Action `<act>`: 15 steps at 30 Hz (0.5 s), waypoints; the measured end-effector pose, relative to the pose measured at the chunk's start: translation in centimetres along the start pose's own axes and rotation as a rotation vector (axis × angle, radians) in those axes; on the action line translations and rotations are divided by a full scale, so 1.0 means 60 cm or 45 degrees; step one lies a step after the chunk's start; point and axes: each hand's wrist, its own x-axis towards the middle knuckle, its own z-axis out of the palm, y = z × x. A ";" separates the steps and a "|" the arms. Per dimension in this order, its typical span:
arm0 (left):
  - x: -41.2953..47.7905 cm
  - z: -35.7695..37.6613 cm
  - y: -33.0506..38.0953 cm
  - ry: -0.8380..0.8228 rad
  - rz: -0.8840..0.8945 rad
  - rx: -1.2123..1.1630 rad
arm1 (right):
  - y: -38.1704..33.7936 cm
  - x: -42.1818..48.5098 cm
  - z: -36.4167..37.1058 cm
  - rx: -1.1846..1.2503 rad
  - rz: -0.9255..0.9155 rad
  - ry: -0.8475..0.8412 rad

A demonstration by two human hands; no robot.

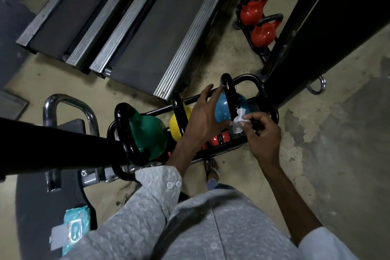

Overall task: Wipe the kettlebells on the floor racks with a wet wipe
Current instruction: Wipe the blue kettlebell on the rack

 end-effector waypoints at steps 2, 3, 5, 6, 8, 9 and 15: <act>-0.017 -0.008 0.001 0.033 0.002 -0.017 | -0.014 -0.002 0.005 -0.033 -0.065 -0.003; -0.028 -0.014 0.002 0.050 0.006 -0.025 | -0.021 -0.005 0.008 -0.041 -0.088 -0.005; -0.054 -0.028 0.001 0.087 0.030 -0.055 | -0.035 -0.014 0.016 -0.048 -0.129 -0.007; -0.069 -0.034 -0.001 0.101 0.045 -0.080 | -0.041 -0.020 0.021 -0.049 -0.149 -0.012; -0.102 -0.047 -0.007 0.125 0.064 -0.122 | -0.049 -0.038 0.030 -0.056 -0.187 -0.033; -0.119 -0.053 -0.012 0.135 0.064 -0.133 | -0.052 -0.049 0.035 -0.060 -0.205 -0.049; -0.254 -0.079 -0.038 0.197 0.031 -0.161 | -0.064 -0.131 0.068 -0.059 -0.235 -0.163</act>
